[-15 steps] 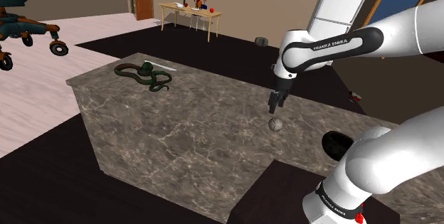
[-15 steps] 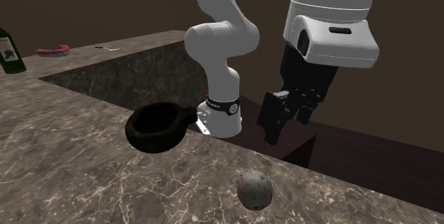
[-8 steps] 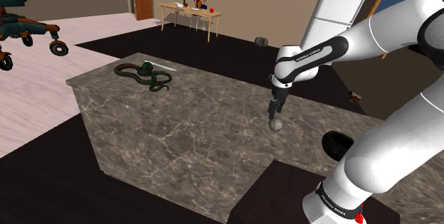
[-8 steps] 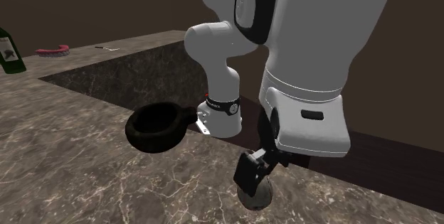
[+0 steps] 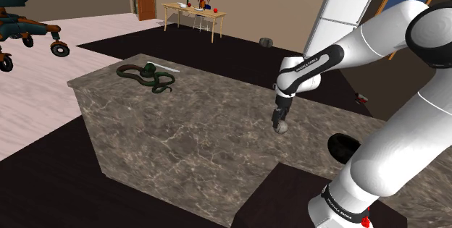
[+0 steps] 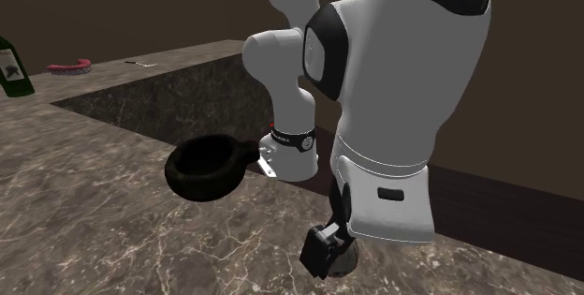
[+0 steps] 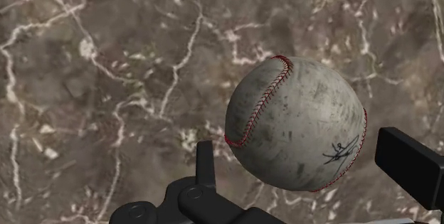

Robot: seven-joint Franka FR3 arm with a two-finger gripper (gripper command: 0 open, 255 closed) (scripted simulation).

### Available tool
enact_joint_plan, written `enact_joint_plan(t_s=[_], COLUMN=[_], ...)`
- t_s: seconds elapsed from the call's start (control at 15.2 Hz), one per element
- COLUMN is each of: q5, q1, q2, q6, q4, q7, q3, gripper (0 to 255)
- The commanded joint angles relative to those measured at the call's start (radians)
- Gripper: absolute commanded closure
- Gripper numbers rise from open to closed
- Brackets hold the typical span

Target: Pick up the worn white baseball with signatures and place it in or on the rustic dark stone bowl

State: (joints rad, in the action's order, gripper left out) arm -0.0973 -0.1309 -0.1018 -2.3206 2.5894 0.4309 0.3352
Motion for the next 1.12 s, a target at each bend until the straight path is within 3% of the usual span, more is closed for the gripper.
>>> enact_joint_plan(t_s=[0.0,0.4,0.46,1.06], q5=[0.004,0.004,0.004,0.004], q1=[0.002,0.002,0.002,0.002], q2=[0.010,0.010,0.010,0.010], q6=[-0.013,-0.013,-0.013,-0.013], q4=[0.003,0.003,0.003,0.003], q7=[0.000,0.000,0.000,0.000], q3=[0.000,-0.001,-0.001,-0.001], gripper=[0,0,255,255])
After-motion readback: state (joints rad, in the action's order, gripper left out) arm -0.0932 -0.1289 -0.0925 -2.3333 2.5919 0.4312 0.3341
